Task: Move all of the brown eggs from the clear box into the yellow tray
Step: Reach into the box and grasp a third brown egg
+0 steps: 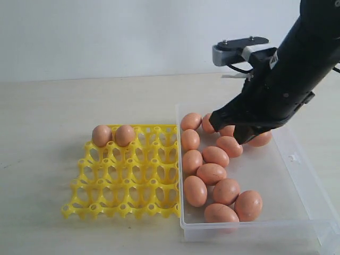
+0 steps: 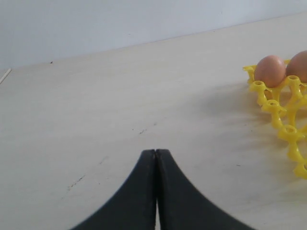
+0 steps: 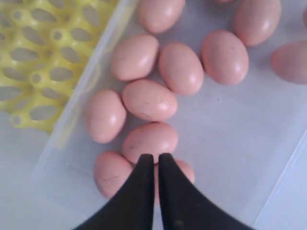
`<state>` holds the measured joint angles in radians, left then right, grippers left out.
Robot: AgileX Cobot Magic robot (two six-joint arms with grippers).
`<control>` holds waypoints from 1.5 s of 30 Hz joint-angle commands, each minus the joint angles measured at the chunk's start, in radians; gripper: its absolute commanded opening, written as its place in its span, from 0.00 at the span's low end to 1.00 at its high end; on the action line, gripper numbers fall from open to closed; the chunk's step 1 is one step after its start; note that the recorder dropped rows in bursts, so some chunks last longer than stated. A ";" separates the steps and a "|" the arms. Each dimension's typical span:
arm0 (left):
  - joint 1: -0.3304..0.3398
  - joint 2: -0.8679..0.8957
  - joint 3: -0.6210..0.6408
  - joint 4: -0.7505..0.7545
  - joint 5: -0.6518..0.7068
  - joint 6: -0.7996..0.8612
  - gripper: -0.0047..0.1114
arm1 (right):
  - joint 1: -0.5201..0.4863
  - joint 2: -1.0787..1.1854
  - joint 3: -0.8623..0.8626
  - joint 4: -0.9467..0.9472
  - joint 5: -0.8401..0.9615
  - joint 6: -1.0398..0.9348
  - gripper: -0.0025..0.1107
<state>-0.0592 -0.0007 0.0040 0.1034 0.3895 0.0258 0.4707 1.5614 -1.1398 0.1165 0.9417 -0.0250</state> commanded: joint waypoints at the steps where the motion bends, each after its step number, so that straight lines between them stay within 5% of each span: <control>1: 0.002 0.001 -0.004 -0.002 -0.009 -0.002 0.04 | -0.053 0.070 0.008 0.022 -0.024 0.025 0.21; 5: 0.002 0.001 -0.004 -0.002 -0.009 -0.002 0.04 | -0.071 0.163 0.008 0.043 -0.145 0.025 0.41; 9: 0.002 0.001 -0.004 -0.002 -0.009 -0.002 0.04 | -0.071 0.235 0.005 0.043 -0.250 -0.031 0.48; 24: 0.002 0.001 -0.004 -0.002 -0.009 -0.002 0.04 | -0.071 0.399 -0.251 -0.150 -0.228 -0.114 0.48; 45: 0.002 0.001 -0.004 -0.002 -0.009 -0.002 0.04 | -0.048 0.614 -0.210 -0.151 -0.207 -0.105 0.48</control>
<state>-0.0592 -0.0007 0.0040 0.1034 0.3895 0.0258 0.4104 2.1356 -1.3785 -0.0375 0.7356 -0.1280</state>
